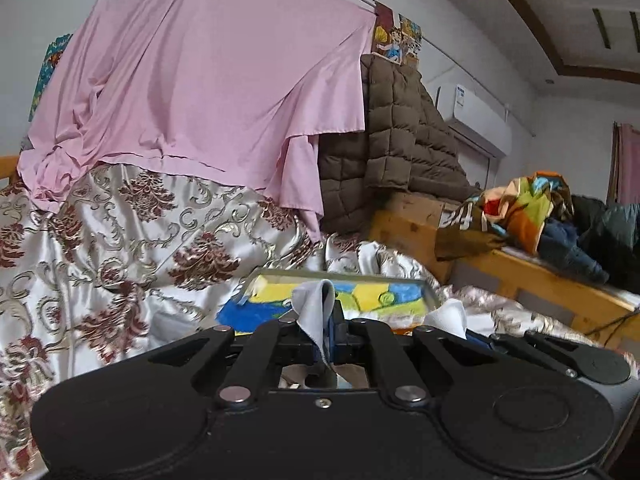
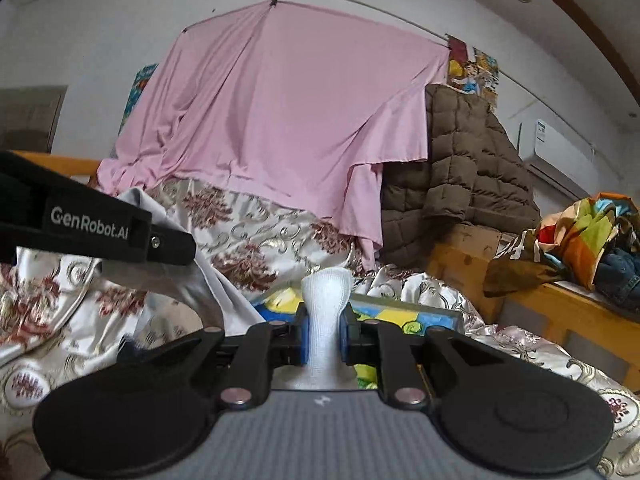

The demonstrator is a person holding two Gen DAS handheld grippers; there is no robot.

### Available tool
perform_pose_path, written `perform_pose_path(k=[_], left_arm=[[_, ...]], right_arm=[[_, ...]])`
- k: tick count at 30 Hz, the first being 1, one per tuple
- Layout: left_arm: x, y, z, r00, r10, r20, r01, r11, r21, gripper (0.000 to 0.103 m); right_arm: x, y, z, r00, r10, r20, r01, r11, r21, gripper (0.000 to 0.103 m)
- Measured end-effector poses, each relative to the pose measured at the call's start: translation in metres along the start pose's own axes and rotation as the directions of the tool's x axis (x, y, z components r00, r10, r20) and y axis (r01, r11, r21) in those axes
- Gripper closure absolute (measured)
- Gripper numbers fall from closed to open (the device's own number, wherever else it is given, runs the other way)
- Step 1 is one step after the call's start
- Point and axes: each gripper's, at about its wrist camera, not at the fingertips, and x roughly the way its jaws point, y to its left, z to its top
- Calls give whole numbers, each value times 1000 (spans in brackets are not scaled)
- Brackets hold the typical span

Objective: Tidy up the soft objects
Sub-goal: 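Lift the white pad and grey cloth and carry both over the painted tray, then open the right tool over the tray while the left tool releases the grey cloth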

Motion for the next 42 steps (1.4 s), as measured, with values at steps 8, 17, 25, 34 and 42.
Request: perform_pose_path(k=[8, 17, 25, 34, 42], left_arm=[[54, -17, 31, 999, -7, 32, 5, 999, 36, 99], [136, -37, 34, 1000, -25, -10, 26, 998, 51, 98], [199, -54, 19, 997, -27, -77, 32, 997, 64, 97], [247, -59, 3, 986, -3, -168, 7, 1000, 24, 97], [280, -58, -1, 969, 10, -248, -24, 998, -54, 94]], right_arm=[[50, -46, 5, 999, -49, 12, 48, 994, 101, 87], [109, -105, -6, 995, -88, -40, 95, 964, 247, 87], [155, -141, -27, 986, -98, -132, 137, 931, 338, 87], [191, -166, -41, 969, -37, -244, 139, 899, 415, 87], [204, -180, -52, 959, 25, -281, 118, 870, 479, 77]])
